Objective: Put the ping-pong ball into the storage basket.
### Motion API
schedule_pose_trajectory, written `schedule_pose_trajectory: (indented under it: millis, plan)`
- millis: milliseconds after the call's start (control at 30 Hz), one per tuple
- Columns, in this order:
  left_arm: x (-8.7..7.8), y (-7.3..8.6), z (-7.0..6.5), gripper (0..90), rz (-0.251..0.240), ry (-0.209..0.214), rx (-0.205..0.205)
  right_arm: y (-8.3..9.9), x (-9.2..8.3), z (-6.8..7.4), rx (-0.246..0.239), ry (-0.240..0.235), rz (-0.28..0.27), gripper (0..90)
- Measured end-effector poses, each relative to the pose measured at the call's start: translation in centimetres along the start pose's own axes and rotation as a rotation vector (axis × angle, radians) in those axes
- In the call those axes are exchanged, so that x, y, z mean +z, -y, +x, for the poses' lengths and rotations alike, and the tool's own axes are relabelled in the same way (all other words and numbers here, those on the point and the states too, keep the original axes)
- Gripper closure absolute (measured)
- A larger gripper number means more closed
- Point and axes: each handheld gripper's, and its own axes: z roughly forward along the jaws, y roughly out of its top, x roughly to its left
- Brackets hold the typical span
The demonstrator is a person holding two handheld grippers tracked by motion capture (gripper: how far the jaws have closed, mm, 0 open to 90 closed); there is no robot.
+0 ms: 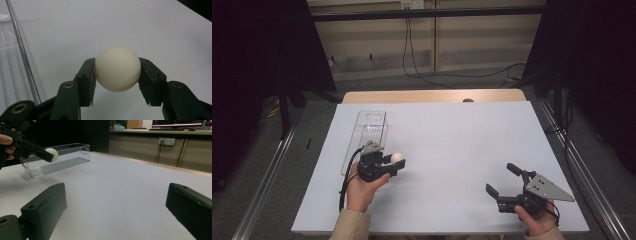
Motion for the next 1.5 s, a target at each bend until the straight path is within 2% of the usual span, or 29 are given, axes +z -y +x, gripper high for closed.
schedule_pose_trajectory:
  millis: [733, 1233, 1500]
  plan:
    - [-0.4, -0.2, 0.1, 51.2, -0.014, -0.006, -0.011, 0.0, 0.0, 0.0, -0.001, 0.000, 0.000, 2.7]
    - [-0.9, -0.4, 0.2, 51.2, -0.019, -0.017, -0.005, 0.0, 0.0, 0.0, 0.000, 0.000, -0.002, 2.7]
    - [-1.1, -0.5, 0.3, 51.2, -0.023, -0.010, 0.001, 0.0, 0.0, 0.0, 0.000, 0.000, -0.002, 2.7]
